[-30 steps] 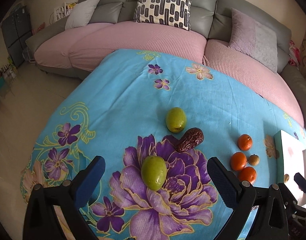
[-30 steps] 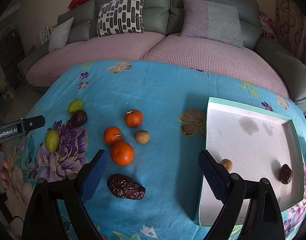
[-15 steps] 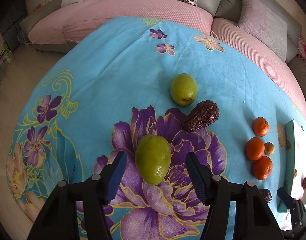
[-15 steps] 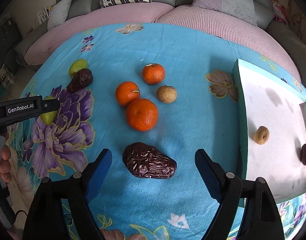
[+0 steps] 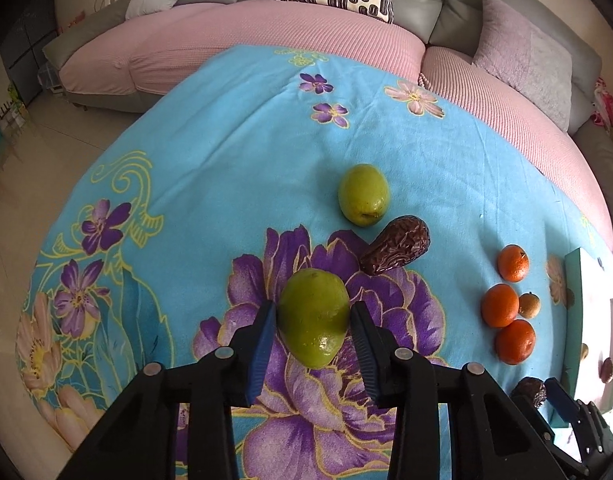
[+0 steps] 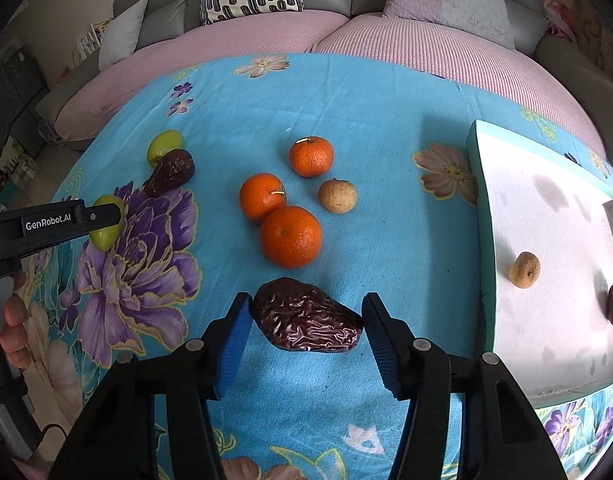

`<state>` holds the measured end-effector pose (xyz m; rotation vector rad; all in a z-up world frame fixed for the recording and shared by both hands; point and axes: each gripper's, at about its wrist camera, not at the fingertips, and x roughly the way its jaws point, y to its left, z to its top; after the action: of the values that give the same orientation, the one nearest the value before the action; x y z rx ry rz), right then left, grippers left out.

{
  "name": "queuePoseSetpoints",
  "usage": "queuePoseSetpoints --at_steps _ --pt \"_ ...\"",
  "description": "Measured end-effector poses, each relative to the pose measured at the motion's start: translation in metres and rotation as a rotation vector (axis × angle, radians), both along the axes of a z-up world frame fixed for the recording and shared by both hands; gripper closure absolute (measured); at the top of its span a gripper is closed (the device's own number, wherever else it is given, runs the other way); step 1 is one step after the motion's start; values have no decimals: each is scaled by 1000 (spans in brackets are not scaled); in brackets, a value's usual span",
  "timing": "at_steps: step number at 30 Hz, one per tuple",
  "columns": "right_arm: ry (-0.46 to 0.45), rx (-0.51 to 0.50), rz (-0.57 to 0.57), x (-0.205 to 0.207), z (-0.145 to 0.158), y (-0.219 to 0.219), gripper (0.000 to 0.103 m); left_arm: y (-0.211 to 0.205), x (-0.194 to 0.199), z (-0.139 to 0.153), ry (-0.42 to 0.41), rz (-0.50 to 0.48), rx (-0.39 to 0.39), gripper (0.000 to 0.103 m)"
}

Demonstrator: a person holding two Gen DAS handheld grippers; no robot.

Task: Organize fruits
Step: 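Grasp the second dark red date with the right gripper while the left gripper grasps the green pear, then carry the date into the tray with the right gripper while the left gripper carries the green pear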

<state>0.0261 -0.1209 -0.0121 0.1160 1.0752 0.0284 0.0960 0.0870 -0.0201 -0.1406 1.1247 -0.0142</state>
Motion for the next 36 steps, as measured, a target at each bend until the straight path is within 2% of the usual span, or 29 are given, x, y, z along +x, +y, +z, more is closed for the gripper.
queuePoseSetpoints --at_steps 11,19,30,36 --pt "-48 3 -39 -2 17 -16 45 -17 -15 42 -125 -53 -38 62" --pt "-54 2 -118 -6 21 -47 45 -46 -19 53 -149 -149 -59 62" --pt "-70 -2 -313 -20 28 -120 45 -110 -35 59 -155 -336 -77 62" --pt "-75 13 -449 -36 30 -168 45 -155 -52 58 -155 -463 -52 63"
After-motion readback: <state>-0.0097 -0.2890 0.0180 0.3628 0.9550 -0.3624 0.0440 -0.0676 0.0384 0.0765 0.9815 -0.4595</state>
